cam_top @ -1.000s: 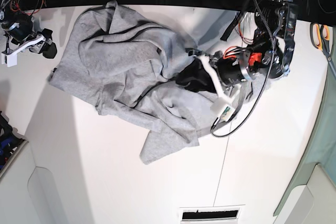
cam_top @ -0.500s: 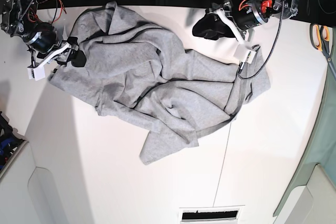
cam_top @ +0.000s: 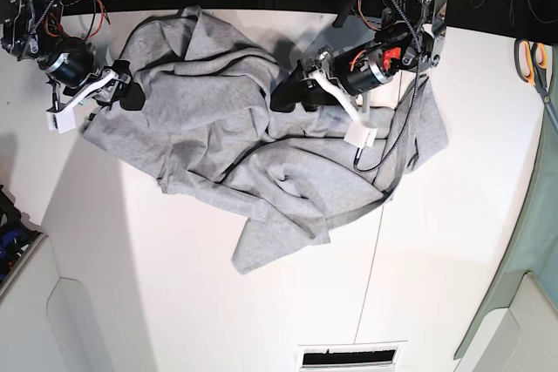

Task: Layout the t-shirt on the table in an organized manner, then fold the t-shirt properly
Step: 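Grasp shirt edges with both grippers and pull them apart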

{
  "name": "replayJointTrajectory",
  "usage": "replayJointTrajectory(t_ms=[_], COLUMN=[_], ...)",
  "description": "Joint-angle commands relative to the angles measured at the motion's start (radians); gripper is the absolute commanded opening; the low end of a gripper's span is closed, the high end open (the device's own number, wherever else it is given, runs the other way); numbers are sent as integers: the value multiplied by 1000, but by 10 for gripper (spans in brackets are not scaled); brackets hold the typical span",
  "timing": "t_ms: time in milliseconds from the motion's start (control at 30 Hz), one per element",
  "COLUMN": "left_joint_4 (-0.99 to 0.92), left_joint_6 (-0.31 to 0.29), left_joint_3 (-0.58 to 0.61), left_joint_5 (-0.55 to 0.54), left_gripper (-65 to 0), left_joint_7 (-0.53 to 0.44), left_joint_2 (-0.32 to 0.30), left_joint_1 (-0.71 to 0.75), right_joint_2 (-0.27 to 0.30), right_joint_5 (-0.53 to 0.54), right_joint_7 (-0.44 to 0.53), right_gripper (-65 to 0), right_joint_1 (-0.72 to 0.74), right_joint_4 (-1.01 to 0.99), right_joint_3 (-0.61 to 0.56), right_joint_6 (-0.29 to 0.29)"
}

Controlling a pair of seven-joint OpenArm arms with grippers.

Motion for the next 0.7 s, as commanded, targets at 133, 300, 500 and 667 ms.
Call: replayJointTrajectory(t_ms=[133, 300, 500, 667], left_joint_4=[13, 163, 357, 407], left_joint_6=[-56, -85, -80, -72], left_joint_3=[-1, -1, -1, -1], left_joint_5=[3, -21, -13, -11], left_gripper=[-642, -643, -643, -643], left_joint_7=[107, 188, 227, 231], left_joint_2=[-45, -128, -250, -333], left_joint_1=[5, 32, 34, 22], right_joint_2=[15, 46, 109, 166], right_joint_5=[-6, -14, -30, -48], right_joint_7=[-7, -3, 0, 0], right_gripper=[-502, -650, -650, -650], right_joint_1=[34, 81, 195, 292], right_joint_4=[12, 12, 12, 9], right_joint_3=[2, 3, 3, 3], right_joint_6=[0, 6, 7, 7])
